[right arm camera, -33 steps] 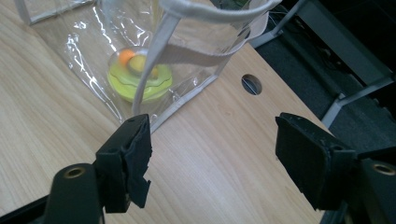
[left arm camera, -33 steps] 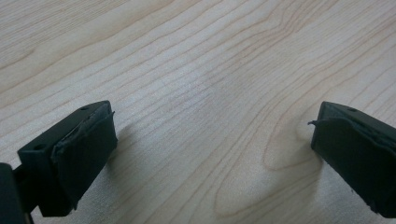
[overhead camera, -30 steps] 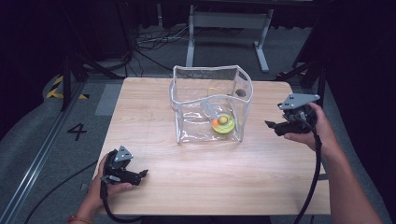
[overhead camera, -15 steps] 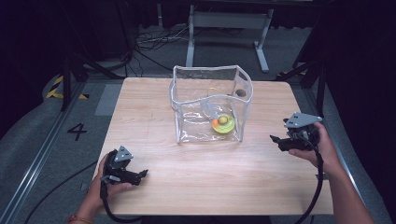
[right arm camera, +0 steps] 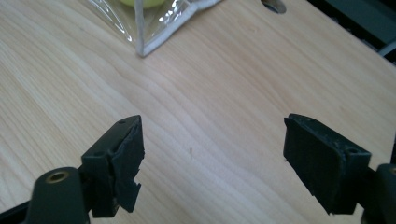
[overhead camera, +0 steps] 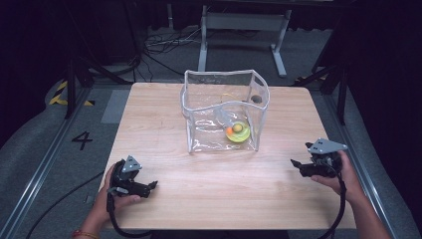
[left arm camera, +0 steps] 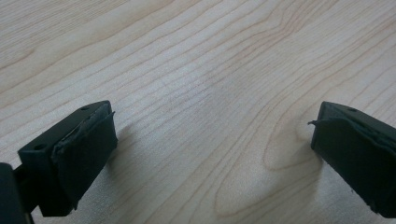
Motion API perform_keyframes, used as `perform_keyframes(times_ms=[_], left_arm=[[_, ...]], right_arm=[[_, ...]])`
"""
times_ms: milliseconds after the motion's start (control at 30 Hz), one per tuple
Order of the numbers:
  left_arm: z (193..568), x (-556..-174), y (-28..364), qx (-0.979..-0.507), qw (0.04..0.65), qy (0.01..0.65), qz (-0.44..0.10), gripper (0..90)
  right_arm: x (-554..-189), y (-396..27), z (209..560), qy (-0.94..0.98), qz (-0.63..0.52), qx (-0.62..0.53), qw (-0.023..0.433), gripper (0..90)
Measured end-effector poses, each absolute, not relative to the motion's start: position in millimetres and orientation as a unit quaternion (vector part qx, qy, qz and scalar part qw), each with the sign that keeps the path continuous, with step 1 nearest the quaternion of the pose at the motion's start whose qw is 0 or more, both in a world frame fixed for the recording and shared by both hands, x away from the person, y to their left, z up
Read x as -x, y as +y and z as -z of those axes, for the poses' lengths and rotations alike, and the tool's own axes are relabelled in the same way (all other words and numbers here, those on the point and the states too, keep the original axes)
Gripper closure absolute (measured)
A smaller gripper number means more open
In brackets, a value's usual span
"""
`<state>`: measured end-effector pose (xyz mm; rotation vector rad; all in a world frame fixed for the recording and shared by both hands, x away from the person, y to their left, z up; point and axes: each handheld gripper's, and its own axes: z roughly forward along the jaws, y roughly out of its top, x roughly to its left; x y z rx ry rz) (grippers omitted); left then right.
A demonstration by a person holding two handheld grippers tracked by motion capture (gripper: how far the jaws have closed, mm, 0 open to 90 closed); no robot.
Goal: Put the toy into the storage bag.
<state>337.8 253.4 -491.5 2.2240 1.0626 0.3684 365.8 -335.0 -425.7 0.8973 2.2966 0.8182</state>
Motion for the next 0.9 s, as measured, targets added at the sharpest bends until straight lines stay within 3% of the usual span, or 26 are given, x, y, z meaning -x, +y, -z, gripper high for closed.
perform_keyframes(times_ms=[433,900], left_arm=[[492,-338,253,-0.845,0.321,0.404,-0.141,0.5],[491,-337,253,-0.845,0.318,0.406,-0.141,0.4]], right_arm=[[-342,-377,490,0.821,-0.326,-0.409,0.227,19.9],[-340,-391,496,0.795,-0.348,-0.458,0.194,16.3]])
